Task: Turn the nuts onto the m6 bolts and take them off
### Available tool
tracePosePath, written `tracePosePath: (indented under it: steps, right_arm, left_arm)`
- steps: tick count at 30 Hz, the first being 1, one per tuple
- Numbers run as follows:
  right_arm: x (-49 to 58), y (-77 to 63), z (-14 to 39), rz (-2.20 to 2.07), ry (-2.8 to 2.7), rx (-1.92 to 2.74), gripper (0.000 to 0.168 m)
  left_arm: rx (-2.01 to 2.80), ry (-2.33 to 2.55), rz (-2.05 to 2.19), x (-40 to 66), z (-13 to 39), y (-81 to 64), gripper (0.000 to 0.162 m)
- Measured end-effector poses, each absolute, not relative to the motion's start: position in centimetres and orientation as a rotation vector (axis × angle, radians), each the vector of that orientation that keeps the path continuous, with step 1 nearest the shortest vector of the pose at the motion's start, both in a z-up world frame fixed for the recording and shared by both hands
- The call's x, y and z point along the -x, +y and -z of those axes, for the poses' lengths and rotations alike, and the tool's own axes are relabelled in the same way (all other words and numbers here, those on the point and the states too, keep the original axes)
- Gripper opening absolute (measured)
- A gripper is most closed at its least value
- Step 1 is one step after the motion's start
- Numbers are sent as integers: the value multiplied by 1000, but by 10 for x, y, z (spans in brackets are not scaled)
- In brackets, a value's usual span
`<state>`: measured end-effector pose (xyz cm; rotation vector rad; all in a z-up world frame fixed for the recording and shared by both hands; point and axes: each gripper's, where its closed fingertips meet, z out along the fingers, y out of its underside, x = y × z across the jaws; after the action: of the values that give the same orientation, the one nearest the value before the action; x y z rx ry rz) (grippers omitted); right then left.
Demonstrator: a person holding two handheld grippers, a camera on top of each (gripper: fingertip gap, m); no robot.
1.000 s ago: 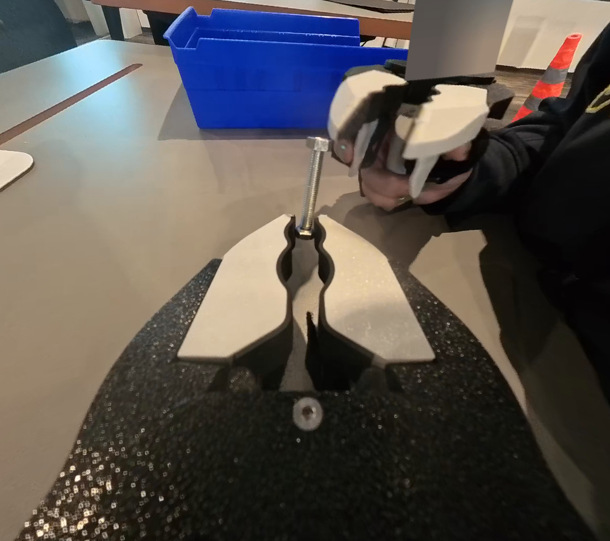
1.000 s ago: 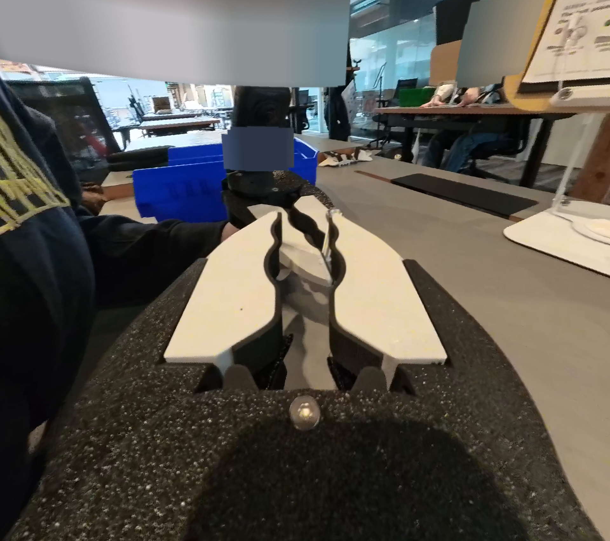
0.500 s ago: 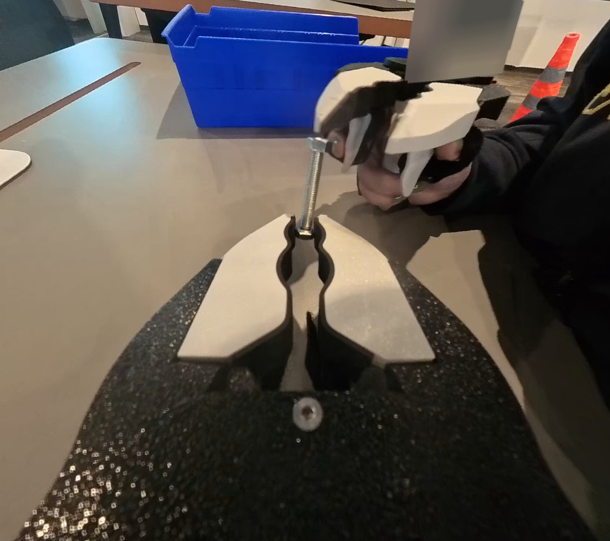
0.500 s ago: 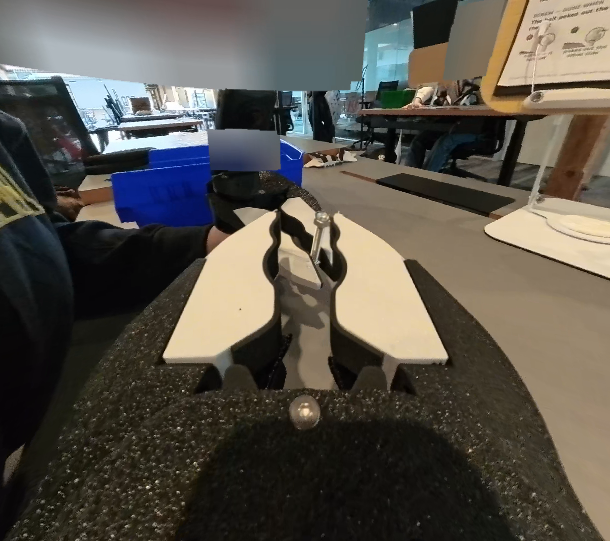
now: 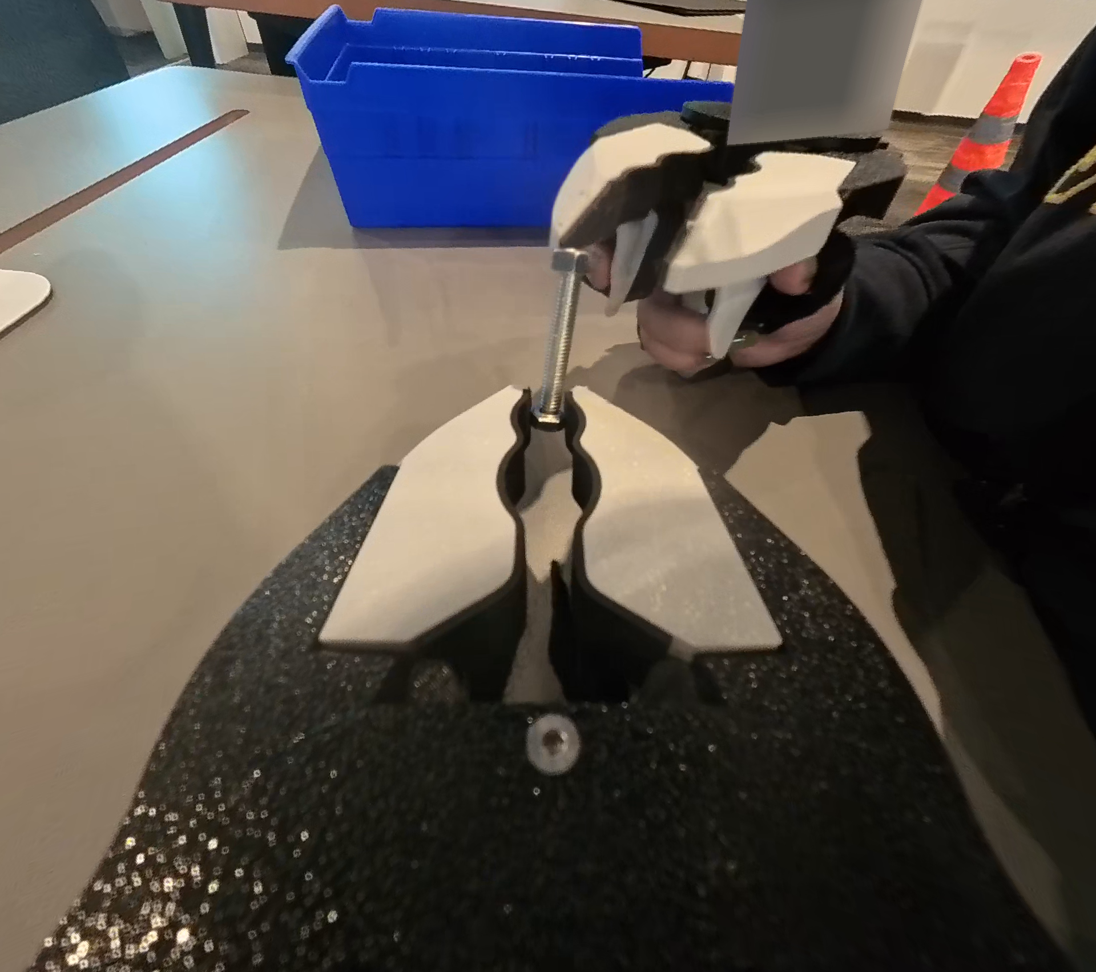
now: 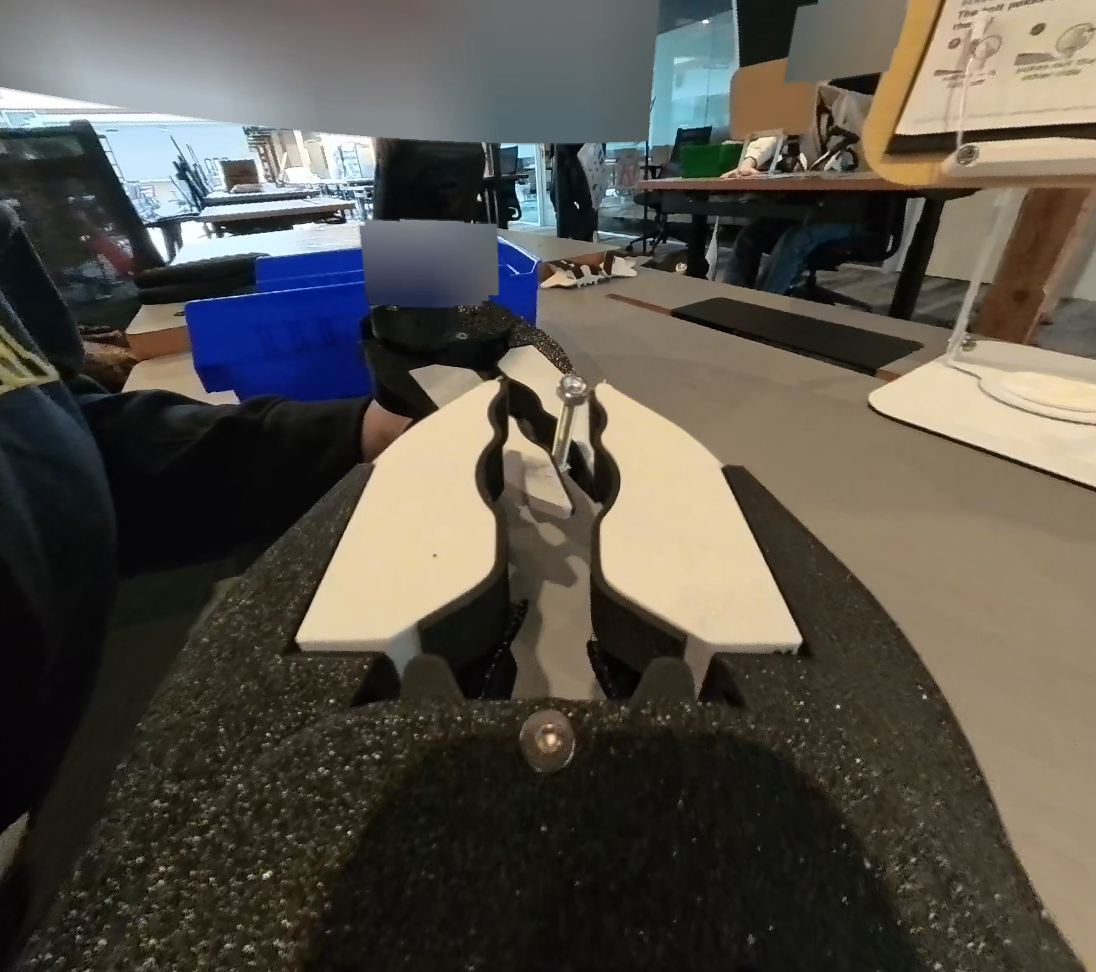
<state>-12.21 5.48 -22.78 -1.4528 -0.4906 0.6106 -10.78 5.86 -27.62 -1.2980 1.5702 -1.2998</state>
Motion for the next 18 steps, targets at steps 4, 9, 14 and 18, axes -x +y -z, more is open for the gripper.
tracePosePath:
  steps: [4, 9, 14, 18]
  right_arm:
    - [125, 46, 227, -634, -532, 1436, 19]
    - [117, 55, 226, -604, -472, 1443, 23]
    - [125, 51, 230, -636, -520, 1457, 21]
    - [121, 48, 226, -621, -512, 1427, 18]
  left_arm:
    - [1299, 1570, 1301, 108, 276, 59, 10]
    - [1299, 1572, 1300, 108, 276, 59, 10]
    - [1299, 1571, 1300, 108, 276, 59, 10]
    - [1300, 1573, 1301, 108, 276, 59, 10]
